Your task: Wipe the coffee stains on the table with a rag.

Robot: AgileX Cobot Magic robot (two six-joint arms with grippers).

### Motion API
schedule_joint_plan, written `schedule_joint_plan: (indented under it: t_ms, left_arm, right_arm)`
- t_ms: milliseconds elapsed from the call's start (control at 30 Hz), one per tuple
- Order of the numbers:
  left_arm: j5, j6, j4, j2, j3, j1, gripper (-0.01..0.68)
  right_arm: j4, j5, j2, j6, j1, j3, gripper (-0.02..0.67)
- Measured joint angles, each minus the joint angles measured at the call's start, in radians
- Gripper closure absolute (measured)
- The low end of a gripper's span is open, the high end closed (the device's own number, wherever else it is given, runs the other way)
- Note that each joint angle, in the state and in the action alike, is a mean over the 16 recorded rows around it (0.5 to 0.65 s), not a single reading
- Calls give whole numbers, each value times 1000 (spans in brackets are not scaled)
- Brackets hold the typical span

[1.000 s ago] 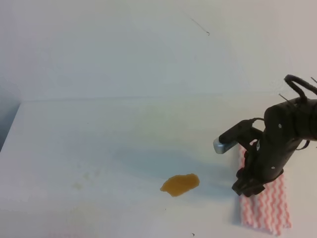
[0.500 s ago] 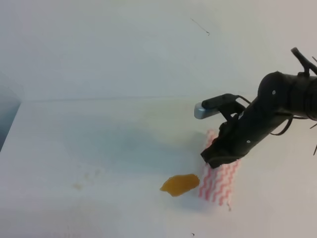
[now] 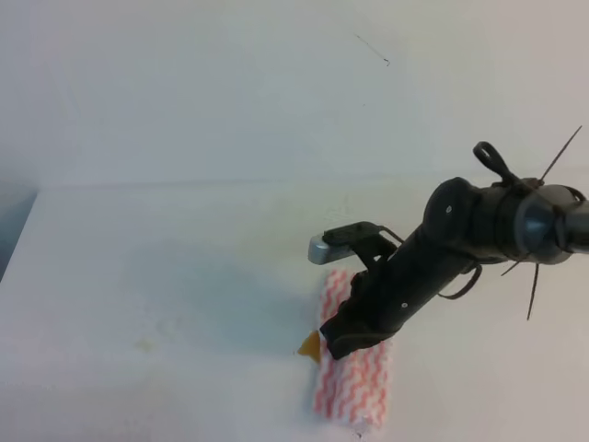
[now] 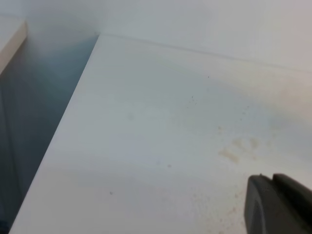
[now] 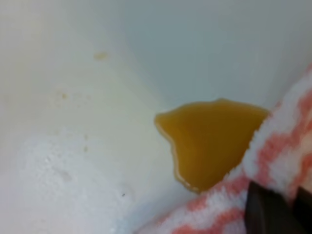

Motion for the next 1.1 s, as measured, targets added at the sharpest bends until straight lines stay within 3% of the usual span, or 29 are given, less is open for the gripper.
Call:
schedule_joint_plan:
  t_ms: [533,800,1100]
  left_arm:
    - [0,0,0,2,-5,0,672]
    - [0,0,0,4,-5,0,672]
    - [0,0,0,4,-3,0,672]
  right_arm:
    - [93,-149,66,-6,133,-98,639]
    - [72,-187,34,9,88,-183,643]
    - [-133,-97,-136,61,-15,-134,641]
